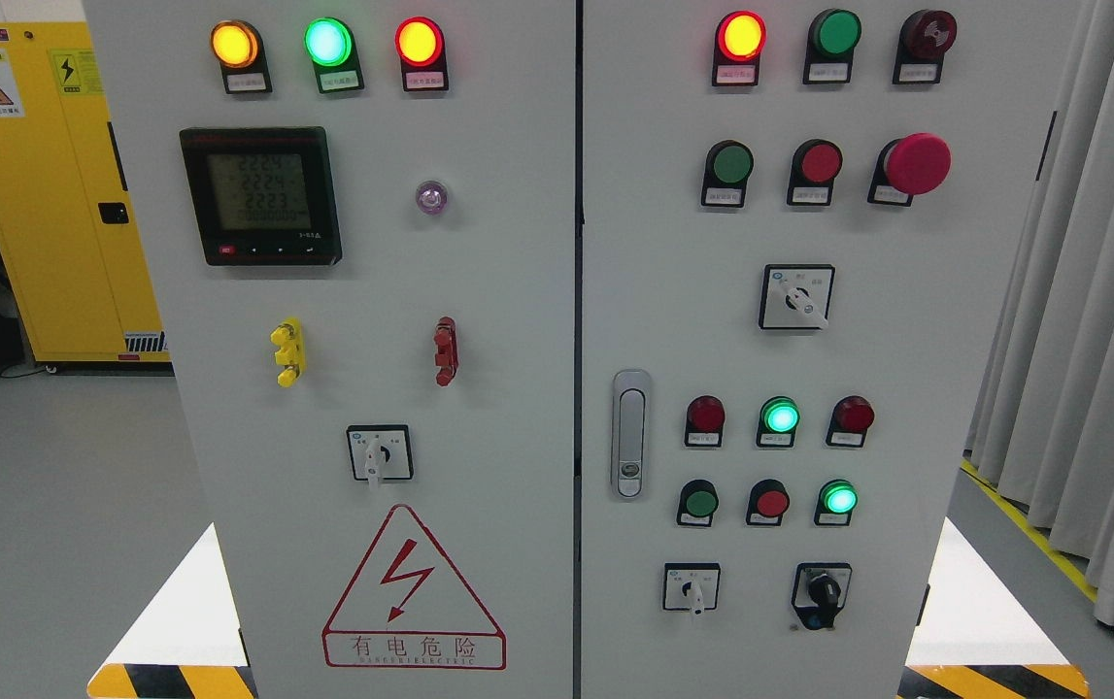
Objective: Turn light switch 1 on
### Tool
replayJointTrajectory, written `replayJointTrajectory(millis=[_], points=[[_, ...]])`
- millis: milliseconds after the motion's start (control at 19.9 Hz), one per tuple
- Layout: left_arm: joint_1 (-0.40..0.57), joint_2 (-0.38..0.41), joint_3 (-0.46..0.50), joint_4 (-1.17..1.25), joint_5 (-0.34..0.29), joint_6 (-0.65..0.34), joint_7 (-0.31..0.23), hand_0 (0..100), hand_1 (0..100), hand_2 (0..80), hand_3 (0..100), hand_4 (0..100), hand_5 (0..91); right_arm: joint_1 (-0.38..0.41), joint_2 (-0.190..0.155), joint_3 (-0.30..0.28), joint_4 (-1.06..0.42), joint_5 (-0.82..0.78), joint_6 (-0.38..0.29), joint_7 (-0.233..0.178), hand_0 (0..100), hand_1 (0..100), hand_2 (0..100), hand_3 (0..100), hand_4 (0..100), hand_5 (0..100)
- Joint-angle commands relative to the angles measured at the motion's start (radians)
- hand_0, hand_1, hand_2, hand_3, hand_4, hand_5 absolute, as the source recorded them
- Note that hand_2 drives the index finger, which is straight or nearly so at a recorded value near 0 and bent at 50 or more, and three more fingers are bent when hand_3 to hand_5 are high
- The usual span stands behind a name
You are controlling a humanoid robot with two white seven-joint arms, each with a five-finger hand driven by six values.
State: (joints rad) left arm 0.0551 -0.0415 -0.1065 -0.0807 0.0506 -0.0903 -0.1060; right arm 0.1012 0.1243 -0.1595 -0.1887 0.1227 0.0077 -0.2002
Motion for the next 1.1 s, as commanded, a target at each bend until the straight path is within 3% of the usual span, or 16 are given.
replayJointTrajectory(millis=[0, 301, 551, 602, 702, 752, 802, 1053], points=[[0.002, -0.001, 0.024, -0.001, -0.002, 0.000, -0.006, 11, 0, 0.0, 0, 0, 0.0, 0.000, 0.000, 0.000, 0.000, 0.000, 0.000, -0.001, 0, 50, 4, 0, 0, 0], [0.021, 0.000, 0.025, -0.017, -0.009, 0.000, -0.006, 11, 0, 0.0, 0, 0, 0.0, 0.000, 0.000, 0.000, 0.000, 0.000, 0.000, 0.001, 0, 50, 4, 0, 0, 0], [0.132, 0.003, 0.073, -0.307, -0.005, -0.014, 0.005, 10, 5, 0.0, 0, 0, 0.0, 0.000, 0.000, 0.000, 0.000, 0.000, 0.000, -0.001, 0, 50, 4, 0, 0, 0], [0.143, 0.006, 0.088, -0.362, -0.006, -0.014, 0.005, 12, 8, 0.0, 2, 3, 0.0, 0.000, 0.000, 0.000, 0.000, 0.000, 0.000, 0.001, 0, 50, 4, 0, 0, 0], [0.173, 0.014, 0.097, -0.474, -0.011, -0.020, 0.015, 14, 9, 0.0, 21, 18, 0.0, 0.000, 0.000, 0.000, 0.000, 0.000, 0.000, 0.001, 0, 50, 4, 0, 0, 0], [0.195, 0.014, 0.099, -0.538, -0.011, -0.020, 0.022, 16, 11, 0.1, 26, 24, 0.0, 0.000, 0.000, 0.000, 0.000, 0.000, 0.000, 0.001, 0, 50, 4, 0, 0, 0], [0.227, 0.014, 0.102, -0.639, -0.011, -0.022, 0.023, 20, 12, 9.4, 30, 31, 1.4, 0.000, 0.000, 0.000, 0.000, 0.000, 0.000, 0.001, 0, 50, 4, 0, 0, 0], [0.342, 0.072, 0.110, -1.077, -0.009, -0.035, 0.023, 30, 20, 18.9, 38, 44, 16.5, 0.000, 0.000, 0.000, 0.000, 0.000, 0.000, 0.001, 0, 50, 4, 0, 0, 0]])
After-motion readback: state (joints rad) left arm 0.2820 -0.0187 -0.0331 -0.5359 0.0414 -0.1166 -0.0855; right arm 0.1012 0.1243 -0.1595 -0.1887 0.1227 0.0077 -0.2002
